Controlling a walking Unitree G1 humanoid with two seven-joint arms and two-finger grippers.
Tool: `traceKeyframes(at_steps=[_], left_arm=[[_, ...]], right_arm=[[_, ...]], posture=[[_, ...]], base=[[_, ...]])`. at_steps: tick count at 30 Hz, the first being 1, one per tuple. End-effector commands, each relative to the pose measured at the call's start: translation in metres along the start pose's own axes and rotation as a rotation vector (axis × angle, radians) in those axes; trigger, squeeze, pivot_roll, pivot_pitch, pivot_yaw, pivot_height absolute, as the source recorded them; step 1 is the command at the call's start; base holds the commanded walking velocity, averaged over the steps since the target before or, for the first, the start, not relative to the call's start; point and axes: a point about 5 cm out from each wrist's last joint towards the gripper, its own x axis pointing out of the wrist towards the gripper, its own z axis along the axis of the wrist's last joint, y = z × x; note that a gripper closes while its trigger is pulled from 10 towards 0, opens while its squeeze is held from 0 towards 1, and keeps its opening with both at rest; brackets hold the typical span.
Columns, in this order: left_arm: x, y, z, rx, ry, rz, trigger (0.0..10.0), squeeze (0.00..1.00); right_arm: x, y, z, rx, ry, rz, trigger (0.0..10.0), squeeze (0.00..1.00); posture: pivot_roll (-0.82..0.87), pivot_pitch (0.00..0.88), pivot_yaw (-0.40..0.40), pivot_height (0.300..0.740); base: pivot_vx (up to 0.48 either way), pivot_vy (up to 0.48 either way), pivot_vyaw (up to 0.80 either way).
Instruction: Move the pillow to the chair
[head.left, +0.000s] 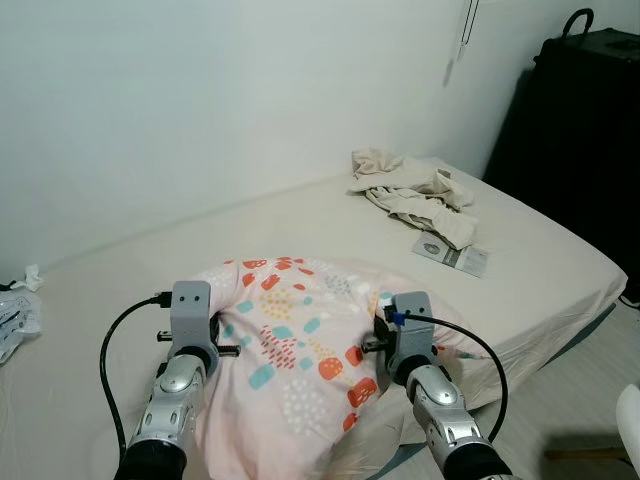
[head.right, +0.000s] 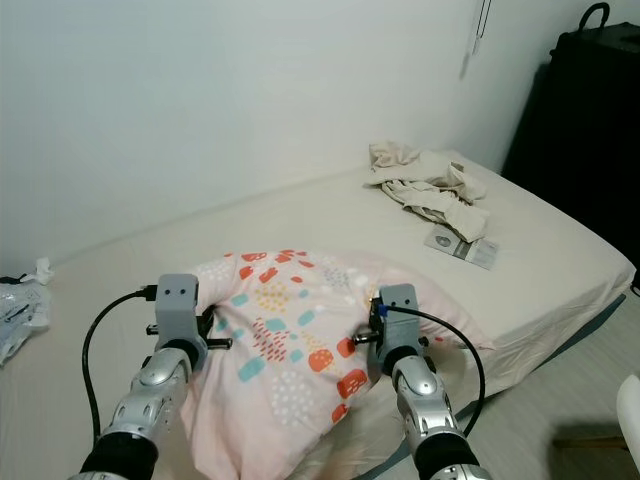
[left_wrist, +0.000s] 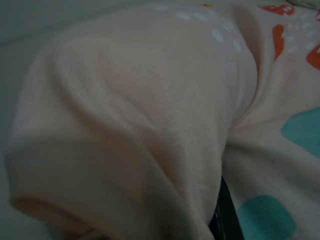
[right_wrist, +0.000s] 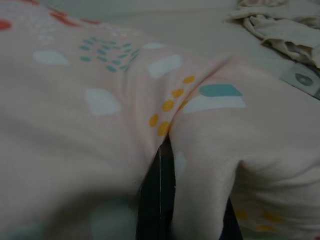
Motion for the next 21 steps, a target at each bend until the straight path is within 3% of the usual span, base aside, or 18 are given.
traceKeyframes(at_steps=[1,8,11,14,17,19,21], left_arm=[[0.001,-0.003,0.006,-0.001,-0.021,-0.017,10.0,0.00],[0.003,0.006,0.007,-0.037,-0.015,0.019,10.0,0.00],[0.003,0.014,0.007,-0.088,-0.007,0.060,10.0,0.00],[0.004,0.019,0.008,-0.081,-0.012,0.069,10.0,0.00],[0.006,0.023,0.018,-0.036,-0.076,0.081,10.0,0.00],[0.010,0.022,0.024,-0.043,-0.101,0.077,10.0,0.00],[0.009,0.008,0.022,-0.095,-0.135,0.057,10.0,0.00]], right_arm=[[0.001,0.001,0.001,-0.001,0.001,0.004,10.0,0.00],[0.005,0.010,0.003,-0.060,-0.001,0.037,10.0,0.00],[0.005,0.010,0.001,-0.009,0.012,0.056,10.0,0.00],[0.004,0.006,0.000,0.039,0.013,0.033,10.0,0.00],[0.002,0.001,-0.002,0.094,0.017,0.003,10.0,0.00],[0.000,-0.002,-0.006,0.157,0.035,-0.038,10.0,0.00],[-0.004,-0.008,-0.010,0.155,0.043,-0.059,10.0,0.00]], posture=[[-0.01,0.055,0.000,0.740],[0.00,0.050,0.002,0.740],[0.00,0.054,0.004,0.740],[0.00,0.048,0.011,0.740],[-0.01,0.042,0.017,0.740],[-0.02,0.031,0.013,0.740],[-0.02,0.025,0.020,0.740]], base=[[0.000,0.000,0.00],[0.000,0.000,0.00],[0.000,0.000,0.00],[0.000,0.000,0.00],[0.000,0.000,0.00],[0.000,0.000,0.00],[0.000,0.000,0.00]])
